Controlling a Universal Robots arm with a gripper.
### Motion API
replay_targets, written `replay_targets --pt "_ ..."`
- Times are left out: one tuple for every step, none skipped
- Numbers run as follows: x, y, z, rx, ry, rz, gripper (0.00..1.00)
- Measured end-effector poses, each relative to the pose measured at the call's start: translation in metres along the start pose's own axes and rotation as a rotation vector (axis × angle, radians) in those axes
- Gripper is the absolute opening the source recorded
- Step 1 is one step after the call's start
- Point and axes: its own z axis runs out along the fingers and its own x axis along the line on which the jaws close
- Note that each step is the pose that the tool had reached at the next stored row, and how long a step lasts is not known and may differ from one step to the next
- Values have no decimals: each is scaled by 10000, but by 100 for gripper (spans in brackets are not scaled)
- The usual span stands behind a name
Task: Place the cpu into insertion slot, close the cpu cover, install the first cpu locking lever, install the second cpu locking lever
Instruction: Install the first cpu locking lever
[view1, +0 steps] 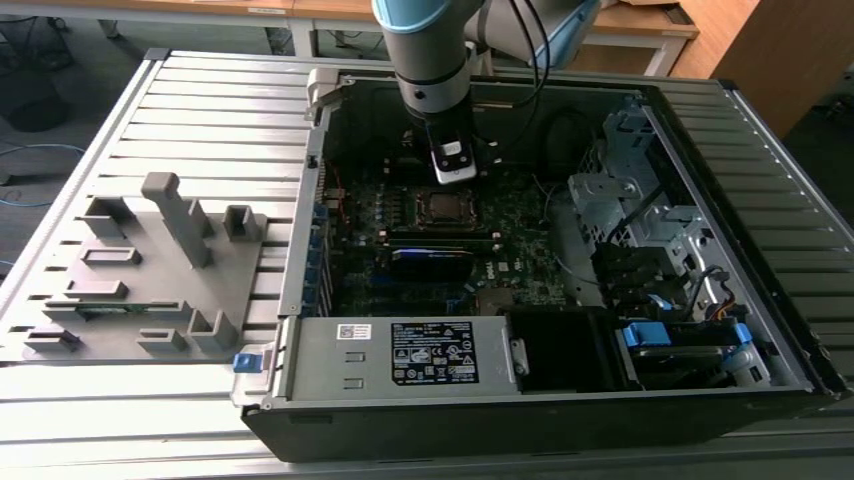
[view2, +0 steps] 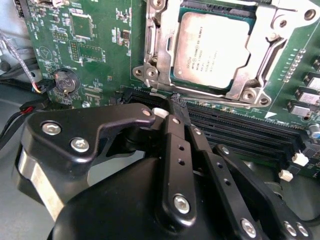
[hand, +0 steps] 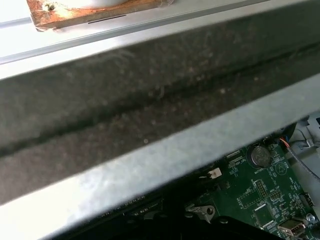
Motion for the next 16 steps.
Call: replay_targets --pt "0 0 0 0 0 0 11" --pt "0 0 1 -1 0 0 11" --pt "0 0 1 -2 -1 0 11" --pt "0 0 1 -3 -1 0 11" --pt "0 1 1 -5 -1 0 11" --pt "-2 3 -8 -2 -2 0 11" --pt "-4 6 -20 -5 -2 0 11" --pt "-6 9 -32 -3 -1 0 11" --pt "-7 11 -38 -3 0 0 11" --pt "-7 12 -39 -5 -2 -1 11" --pt "-7 12 -39 -9 -9 -2 11" --pt "-4 10 -41 -16 -31 -5 11" --pt "-1 8 -41 -36 -72 -13 11" --pt "3 7 -41 -58 -108 -20 11" --pt "5 6 -42 -70 -130 -23 11" --pt "5 7 -42 -71 -132 -24 11"
